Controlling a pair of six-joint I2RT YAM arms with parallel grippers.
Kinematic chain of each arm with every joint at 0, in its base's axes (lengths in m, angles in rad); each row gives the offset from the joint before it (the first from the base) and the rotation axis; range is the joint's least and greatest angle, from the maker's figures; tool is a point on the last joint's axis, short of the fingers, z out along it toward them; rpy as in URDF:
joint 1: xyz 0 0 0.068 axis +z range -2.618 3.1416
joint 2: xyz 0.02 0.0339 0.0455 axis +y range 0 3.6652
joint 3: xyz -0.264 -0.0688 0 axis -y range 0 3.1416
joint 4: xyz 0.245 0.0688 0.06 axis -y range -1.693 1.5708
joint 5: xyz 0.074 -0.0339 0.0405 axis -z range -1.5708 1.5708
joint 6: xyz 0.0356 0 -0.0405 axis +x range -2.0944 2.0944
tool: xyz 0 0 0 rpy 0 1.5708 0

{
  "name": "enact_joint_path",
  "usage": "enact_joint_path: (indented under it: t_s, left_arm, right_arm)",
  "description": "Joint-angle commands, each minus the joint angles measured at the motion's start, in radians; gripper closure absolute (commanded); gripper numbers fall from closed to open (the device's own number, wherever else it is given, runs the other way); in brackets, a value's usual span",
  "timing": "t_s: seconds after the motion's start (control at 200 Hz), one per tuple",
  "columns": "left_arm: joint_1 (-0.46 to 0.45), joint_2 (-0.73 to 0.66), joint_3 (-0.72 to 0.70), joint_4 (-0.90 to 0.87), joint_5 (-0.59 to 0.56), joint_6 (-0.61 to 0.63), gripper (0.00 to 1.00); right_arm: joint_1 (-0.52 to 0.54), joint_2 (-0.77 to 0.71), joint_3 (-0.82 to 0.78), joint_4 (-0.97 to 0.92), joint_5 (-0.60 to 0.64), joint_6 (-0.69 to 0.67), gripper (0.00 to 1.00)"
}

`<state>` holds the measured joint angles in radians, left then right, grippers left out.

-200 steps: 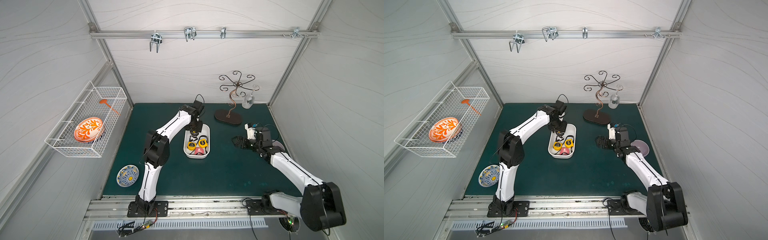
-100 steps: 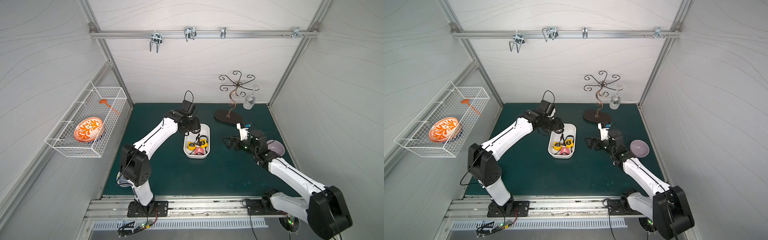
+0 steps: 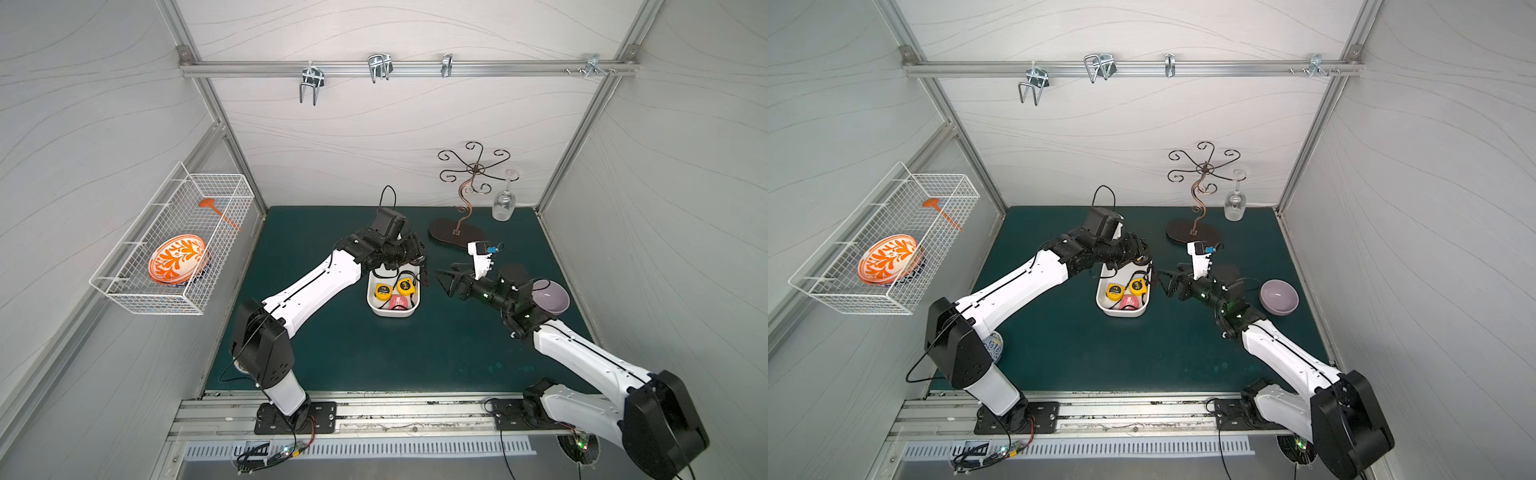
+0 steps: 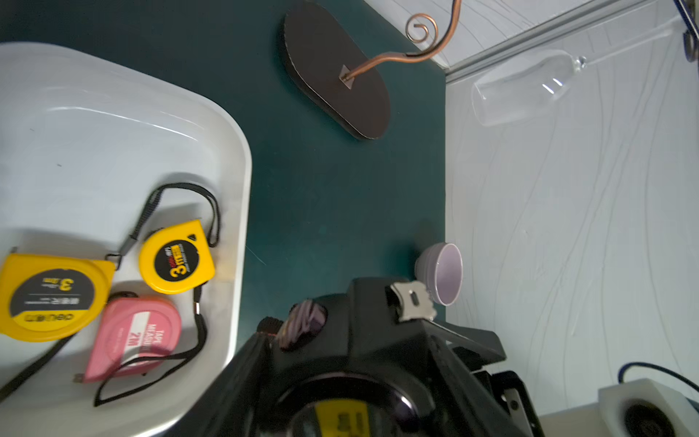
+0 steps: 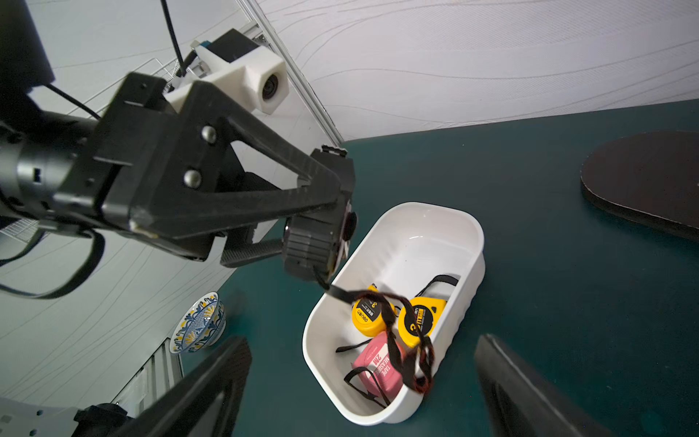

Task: Take the tape measure out of the storage box
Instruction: Place the tape measure at the center of the board.

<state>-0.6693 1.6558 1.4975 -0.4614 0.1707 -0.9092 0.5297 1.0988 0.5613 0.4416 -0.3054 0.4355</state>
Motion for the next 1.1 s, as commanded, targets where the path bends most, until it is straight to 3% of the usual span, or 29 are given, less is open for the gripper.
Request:
enact_joint_path:
  t_s: [0.0,0.345,0.56,0.95,1.04,1.095]
  left_arm:
    - [-0.024,-0.003,0.046,0.088,0.003,-0.037,1.00]
    - [-0.075,0.019,0.060,0.104,-0.015,-0.052,1.00]
    - [-0.107,0.030,0.059,0.125,-0.030,-0.065,1.00]
    - [-0.113,0.021,0.040,0.130,-0.062,-0.076,1.00]
    - [-0.113,0.015,0.034,0.133,-0.068,-0.074,1.00]
    - [-0.113,0.013,0.032,0.132,-0.079,-0.067,0.73]
  right_arm:
    - [0.008,0.017,0.028,0.047,-0.006,0.003,0.05]
    - [0.024,0.082,0.051,0.106,-0.002,0.020,0.24]
    - [0.032,0.109,0.047,0.144,0.009,0.034,0.32]
    - [0.032,0.102,0.028,0.157,0.043,0.035,0.88]
    - [0.033,0.092,0.019,0.152,0.053,0.037,0.94]
    - [0.033,0.085,0.017,0.143,0.055,0.033,0.95]
